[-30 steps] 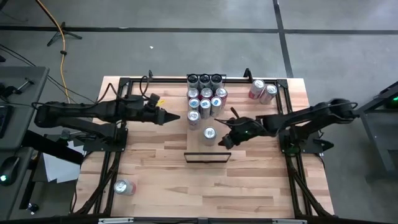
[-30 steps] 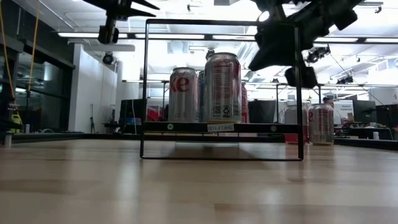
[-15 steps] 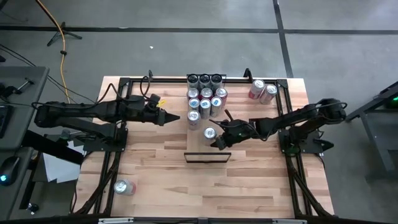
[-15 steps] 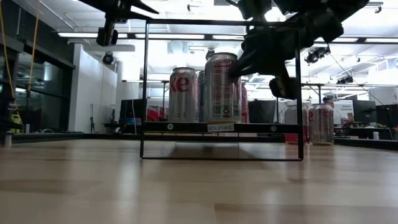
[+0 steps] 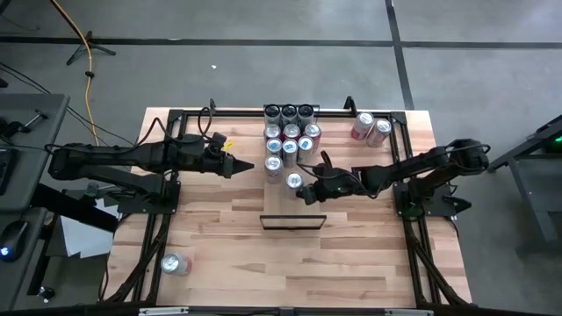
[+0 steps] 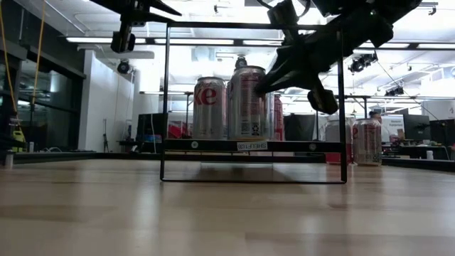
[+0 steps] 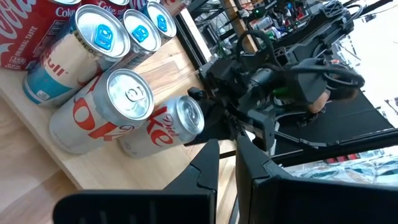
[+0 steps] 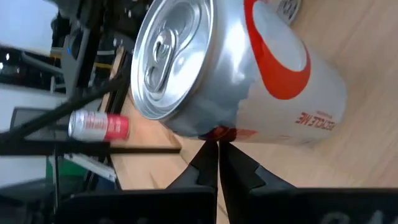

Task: Place canned beverage on shelf
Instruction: Put the left red-silver soda can on the shelf aligned with the other red-silver soda can, then put the top pink-white soda can on the shelf

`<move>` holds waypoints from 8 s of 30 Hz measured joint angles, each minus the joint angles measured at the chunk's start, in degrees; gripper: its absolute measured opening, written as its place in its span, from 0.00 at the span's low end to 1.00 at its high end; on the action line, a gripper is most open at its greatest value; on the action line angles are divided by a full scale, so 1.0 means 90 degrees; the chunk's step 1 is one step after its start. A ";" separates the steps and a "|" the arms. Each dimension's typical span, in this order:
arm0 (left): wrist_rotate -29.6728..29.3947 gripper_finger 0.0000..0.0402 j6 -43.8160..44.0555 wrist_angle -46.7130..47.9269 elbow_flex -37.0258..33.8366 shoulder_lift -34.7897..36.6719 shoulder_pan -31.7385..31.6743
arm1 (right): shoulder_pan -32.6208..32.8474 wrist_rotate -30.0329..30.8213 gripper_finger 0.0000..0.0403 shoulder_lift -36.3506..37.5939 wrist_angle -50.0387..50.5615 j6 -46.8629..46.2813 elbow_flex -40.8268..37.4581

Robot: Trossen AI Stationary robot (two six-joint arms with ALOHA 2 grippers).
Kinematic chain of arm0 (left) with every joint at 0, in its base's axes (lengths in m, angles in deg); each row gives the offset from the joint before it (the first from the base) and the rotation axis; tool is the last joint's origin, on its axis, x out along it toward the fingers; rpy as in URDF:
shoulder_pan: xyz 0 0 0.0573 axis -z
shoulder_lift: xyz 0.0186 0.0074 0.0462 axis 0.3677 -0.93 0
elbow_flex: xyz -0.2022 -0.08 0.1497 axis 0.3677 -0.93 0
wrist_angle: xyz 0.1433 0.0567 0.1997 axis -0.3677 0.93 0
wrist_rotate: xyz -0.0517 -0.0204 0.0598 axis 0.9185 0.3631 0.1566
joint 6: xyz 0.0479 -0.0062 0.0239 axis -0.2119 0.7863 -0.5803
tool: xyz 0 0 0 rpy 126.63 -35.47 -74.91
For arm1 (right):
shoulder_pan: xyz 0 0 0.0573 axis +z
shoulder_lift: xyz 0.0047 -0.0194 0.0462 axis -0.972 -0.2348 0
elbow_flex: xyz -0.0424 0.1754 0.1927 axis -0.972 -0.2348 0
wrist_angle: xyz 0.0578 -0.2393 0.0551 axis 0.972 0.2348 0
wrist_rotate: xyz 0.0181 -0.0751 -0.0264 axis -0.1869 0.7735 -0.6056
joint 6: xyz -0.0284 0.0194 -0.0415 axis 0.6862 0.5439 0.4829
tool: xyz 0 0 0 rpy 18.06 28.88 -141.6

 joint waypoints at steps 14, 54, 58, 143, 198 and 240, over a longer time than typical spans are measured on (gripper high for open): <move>0.0002 0.00 -0.0004 0.0076 0.0000 0.0003 0.0000 | -0.0182 -0.0109 0.00 -0.0011 -0.0311 -0.0214 0.0000; -0.0005 0.00 -0.0005 -0.0291 0.0002 0.0006 0.0000 | -0.0216 0.1096 0.00 -0.0538 -0.1140 -0.0191 0.0000; 0.0056 0.00 -0.0323 -0.0209 0.0002 0.0006 0.0000 | -0.0255 0.0083 0.00 -0.0237 -0.1036 0.0755 0.0000; -0.1141 0.00 -0.4316 -0.1298 0.0000 0.0992 0.0000 | -0.0117 0.1071 0.00 0.4257 0.1078 0.5622 0.0000; -0.0061 0.00 -0.6672 -0.1586 0.0000 0.0989 0.0000 | -0.0380 0.2993 0.85 0.4223 0.1692 0.5055 0.0000; -0.1395 0.00 -0.6660 -0.1241 0.0000 0.0992 -0.0001 | -0.6766 0.0294 0.98 -0.0807 0.7392 0.4318 0.3495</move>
